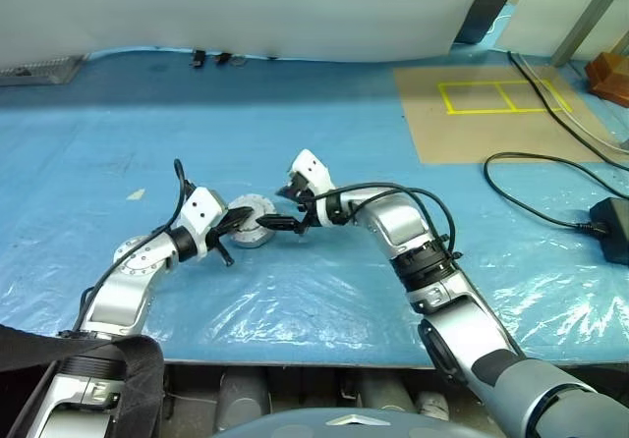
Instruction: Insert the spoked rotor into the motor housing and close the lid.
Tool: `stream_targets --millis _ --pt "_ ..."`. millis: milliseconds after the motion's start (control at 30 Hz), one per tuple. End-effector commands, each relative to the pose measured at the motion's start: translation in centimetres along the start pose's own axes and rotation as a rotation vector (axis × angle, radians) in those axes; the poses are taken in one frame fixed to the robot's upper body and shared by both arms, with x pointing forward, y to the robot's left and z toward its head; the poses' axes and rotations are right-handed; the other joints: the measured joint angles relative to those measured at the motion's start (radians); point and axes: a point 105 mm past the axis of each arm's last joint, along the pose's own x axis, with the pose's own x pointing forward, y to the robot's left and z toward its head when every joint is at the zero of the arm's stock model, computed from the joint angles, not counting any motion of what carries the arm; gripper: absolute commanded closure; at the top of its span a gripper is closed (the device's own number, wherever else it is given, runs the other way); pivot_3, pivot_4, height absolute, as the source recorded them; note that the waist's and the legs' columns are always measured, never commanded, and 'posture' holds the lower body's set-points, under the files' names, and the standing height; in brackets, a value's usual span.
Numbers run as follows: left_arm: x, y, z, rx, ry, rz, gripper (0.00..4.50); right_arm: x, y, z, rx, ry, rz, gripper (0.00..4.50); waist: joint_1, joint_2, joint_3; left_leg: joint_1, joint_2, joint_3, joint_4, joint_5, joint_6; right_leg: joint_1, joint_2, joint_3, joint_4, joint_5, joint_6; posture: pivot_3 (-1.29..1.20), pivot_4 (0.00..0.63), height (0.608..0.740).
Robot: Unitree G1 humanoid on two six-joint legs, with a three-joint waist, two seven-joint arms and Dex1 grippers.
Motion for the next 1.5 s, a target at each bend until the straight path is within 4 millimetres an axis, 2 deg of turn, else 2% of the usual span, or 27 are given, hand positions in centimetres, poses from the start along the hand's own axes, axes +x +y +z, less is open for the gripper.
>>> stream_targets --millis 33,233,467,600,733,933,1033,1267,1367,1500 --pt "-0.3 -0.8 -1.9 -0.051 0.065 -0.015 4.50 -0.1 0.6 0.4 0.144 0.006 0.011 0.04 0.001 0.000 0.000 0.000 0.000 0.000 0.000 0.000 0.000 0.000 0.000 0.000 0.000 0.000 0.000 0.00 0.150 0.740" --pt "-0.2 -0.8 -1.8 -0.049 0.055 -0.003 4.50 0.3 0.6 0.1 0.354 0.031 -0.007 0.04 0.001 0.000 0.000 0.000 0.000 0.000 0.000 0.000 0.000 0.000 0.000 0.000 0.000 0.000 0.000 0.00 0.150 0.740" --pt "-0.7 -0.8 -2.3 -0.037 0.075 0.015 4.50 1.0 1.7 1.2 0.687 -0.021 0.101 0.04 0.001 0.000 0.000 0.000 0.000 0.000 0.000 0.000 0.000 0.000 0.000 0.000 0.000 0.000 0.000 0.00 0.150 0.740" --pt "-0.8 -0.5 -2.0 -0.029 0.063 0.034 4.50 1.2 1.7 1.4 0.813 -0.026 0.124 0.04 0.000 0.000 0.000 0.001 0.000 0.000 0.000 0.000 -0.001 0.000 0.001 0.000 0.000 0.000 0.000 0.00 0.150 0.740" --pt "-1.0 -0.1 -1.8 -0.025 0.057 0.052 4.50 1.3 1.2 -0.2 0.862 0.033 0.074 0.04 0.002 0.000 0.000 0.001 0.000 0.000 0.000 0.000 -0.001 0.000 0.001 0.000 0.000 0.000 0.000 0.00 0.150 0.740" --pt "-1.2 -0.1 -1.8 -0.026 0.055 0.060 4.50 1.7 2.3 -2.4 0.804 0.151 0.035 0.04 0.002 0.000 0.000 0.001 0.000 0.000 -0.001 0.000 -0.001 0.000 0.001 0.000 0.000 0.000 0.000 0.00 0.150 0.740" --pt "-1.2 -0.1 -1.8 -0.024 0.053 0.061 4.50 2.1 1.8 -2.0 0.810 0.115 0.010 0.04 0.003 0.000 0.000 0.001 0.000 0.000 -0.001 0.000 -0.001 0.000 0.000 0.000 0.000 0.000 0.000 0.00 0.150 0.740" --pt "-1.4 0.1 -1.8 -0.024 0.054 0.069 4.50 2.5 1.4 0.4 0.916 -0.020 0.073 0.04 0.004 0.000 0.000 0.001 0.000 0.000 0.000 0.000 -0.001 0.000 0.000 0.000 0.000 0.000 0.000 0.00 0.150 0.740" --pt "-1.5 0.2 -1.8 -0.025 0.056 0.072 4.50 2.5 1.4 0.4 0.937 -0.024 0.081 0.66 0.003 0.000 0.000 0.001 0.000 0.000 0.000 0.000 -0.001 0.000 0.000 0.000 0.000 0.000 0.000 0.00 0.150 0.740" --pt "-1.5 0.3 -1.8 -0.024 0.057 0.076 4.50 2.5 1.9 -0.6 0.886 0.049 0.061 2.03 0.002 0.000 0.000 0.000 0.000 0.000 0.000 0.000 -0.001 -0.001 0.000 0.000 0.000 0.000 0.000 0.00 0.150 0.740"
